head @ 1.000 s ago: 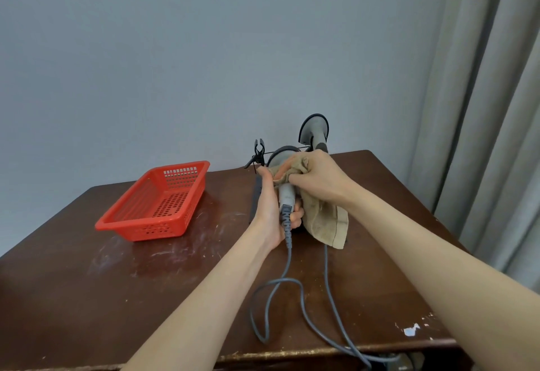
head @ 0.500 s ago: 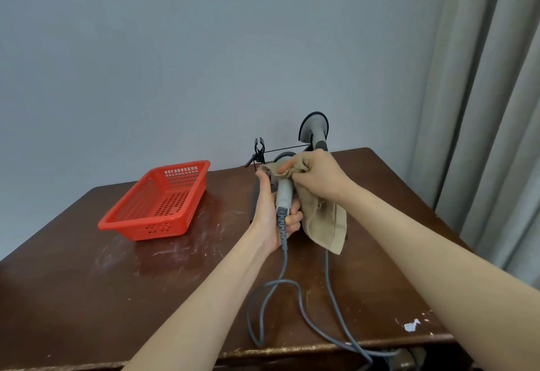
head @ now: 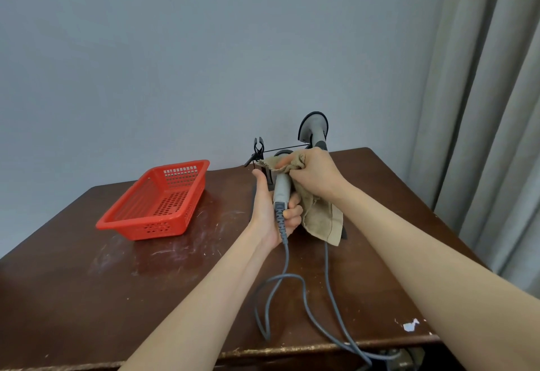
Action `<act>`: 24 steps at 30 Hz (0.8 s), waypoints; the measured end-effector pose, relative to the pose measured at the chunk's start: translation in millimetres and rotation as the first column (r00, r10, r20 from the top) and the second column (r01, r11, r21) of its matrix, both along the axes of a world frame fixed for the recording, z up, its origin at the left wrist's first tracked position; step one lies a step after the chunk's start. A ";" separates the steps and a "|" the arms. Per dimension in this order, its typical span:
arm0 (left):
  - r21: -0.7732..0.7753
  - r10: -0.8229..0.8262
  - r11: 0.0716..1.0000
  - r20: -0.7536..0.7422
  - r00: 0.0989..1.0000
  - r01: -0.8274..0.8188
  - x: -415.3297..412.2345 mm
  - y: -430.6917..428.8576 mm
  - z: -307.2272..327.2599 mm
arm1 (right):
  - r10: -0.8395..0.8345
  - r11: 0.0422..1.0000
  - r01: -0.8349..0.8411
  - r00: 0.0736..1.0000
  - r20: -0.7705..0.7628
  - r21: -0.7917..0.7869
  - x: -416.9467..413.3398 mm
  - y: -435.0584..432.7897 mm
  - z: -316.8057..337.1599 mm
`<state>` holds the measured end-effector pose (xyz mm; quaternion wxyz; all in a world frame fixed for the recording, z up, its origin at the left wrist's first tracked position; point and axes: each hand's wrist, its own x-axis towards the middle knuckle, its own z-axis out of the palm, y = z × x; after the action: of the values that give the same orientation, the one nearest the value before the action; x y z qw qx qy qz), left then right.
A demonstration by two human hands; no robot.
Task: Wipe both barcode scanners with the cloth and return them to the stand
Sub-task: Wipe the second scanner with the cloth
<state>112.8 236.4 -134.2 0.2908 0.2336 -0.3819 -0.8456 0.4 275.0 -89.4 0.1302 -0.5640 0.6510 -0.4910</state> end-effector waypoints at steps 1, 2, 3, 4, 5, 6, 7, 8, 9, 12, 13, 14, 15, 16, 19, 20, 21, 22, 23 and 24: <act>0.008 0.018 1.000 -0.004 1.000 -0.018 0.3 -1.1 -0.3 | 0.029 1.000 -0.029 1.000 0.005 0.006 2.8 2.2 0.9; 0.016 0.041 0.999 -0.002 0.999 -0.041 0.6 -2.8 -0.7 | 0.073 0.997 -0.073 0.997 0.013 0.021 6.2 4.8 1.5; 0.026 0.065 0.998 0.001 0.998 -0.065 0.8 -4.3 -1.0 | 0.125 0.991 -0.126 0.992 0.023 0.043 9.2 8.0 2.1; 0.036 0.086 0.996 0.004 0.996 -0.087 1.0 -5.3 -1.6 | 0.172 0.982 -0.174 0.984 0.032 0.067 12.9 12.1 3.0; 0.046 0.103 0.994 0.006 0.995 -0.103 1.3 -5.8 -2.1 | 0.199 0.976 -0.201 0.979 0.036 0.084 14.7 13.8 3.0; 0.057 0.110 0.992 0.007 0.994 -0.110 1.5 -5.7 -2.6 | 0.200 0.975 -0.202 0.979 0.030 0.089 15.0 13.8 2.5; 0.065 0.107 0.992 0.007 0.994 -0.107 1.6 -5.0 -3.1 | 0.179 0.981 -0.180 0.984 0.019 0.075 13.7 12.0 1.9; 0.066 0.090 0.994 0.001 0.996 -0.090 1.8 -3.5 -3.0 | 0.136 0.989 -0.136 0.991 0.003 0.055 11.6 9.3 1.5; 0.062 0.064 0.996 -0.008 0.998 -0.063 2.1 -1.0 -2.7 | 0.085 0.996 -0.085 0.996 -0.003 0.036 8.4 6.4 0.7; 0.050 0.013 0.999 -0.021 1.000 -0.012 2.2 2.7 -2.7 | -0.006 1.000 0.006 1.000 -0.025 0.006 2.1 2.1 -0.4; 0.049 0.020 0.999 -0.016 1.000 -0.019 2.7 2.2 -3.0 | -0.001 1.000 0.001 1.000 -0.031 0.009 2.6 2.7 -1.9; 0.044 0.035 0.998 -0.007 0.999 -0.034 3.5 0.6 -3.6 | 0.022 1.000 -0.022 0.999 -0.035 0.012 4.8 5.4 -2.9; 0.036 0.049 0.998 0.006 0.999 -0.049 4.2 -1.2 -4.0 | 0.059 0.998 -0.059 0.998 -0.024 0.014 6.6 7.7 -4.7; 0.028 0.060 0.998 0.023 0.998 -0.061 4.9 -2.9 -4.3 | 0.103 0.994 -0.103 0.995 -0.003 0.021 8.7 10.8 -6.1; 0.019 0.072 0.997 0.047 0.996 -0.073 6.1 -4.7 -5.7 | 0.210 0.973 -0.216 0.974 0.080 0.079 11.5 15.7 -6.1; 0.026 0.066 0.997 0.040 0.997 -0.067 6.4 -4.3 -6.0 | 0.199 0.975 -0.207 0.976 0.092 0.083 9.1 14.6 -4.4; 0.041 0.053 0.998 0.023 0.998 -0.054 7.1 -3.4 -5.6 | 0.162 0.982 -0.170 0.982 0.096 0.077 6.4 14.1 -1.6; 0.062 0.035 0.997 -0.005 0.999 -0.035 8.7 -2.6 -4.9 | 0.082 0.994 -0.087 0.994 0.074 0.061 2.8 13.0 0.5; 0.080 0.015 0.997 -0.036 0.999 -0.012 10.8 -2.5 -3.4 | -0.011 0.999 0.009 0.998 0.066 0.035 -2.5 11.9 1.1; 0.091 -0.002 0.996 -0.057 0.998 0.007 13.2 -3.4 -1.7 | -0.107 0.994 0.107 0.990 0.089 0.008 -8.9 11.3 -0.3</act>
<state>126.0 233.1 -135.9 0.2888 0.2216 -0.3352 -0.8690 -8.5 286.3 -89.7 0.1336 -0.5057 0.6747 -0.5207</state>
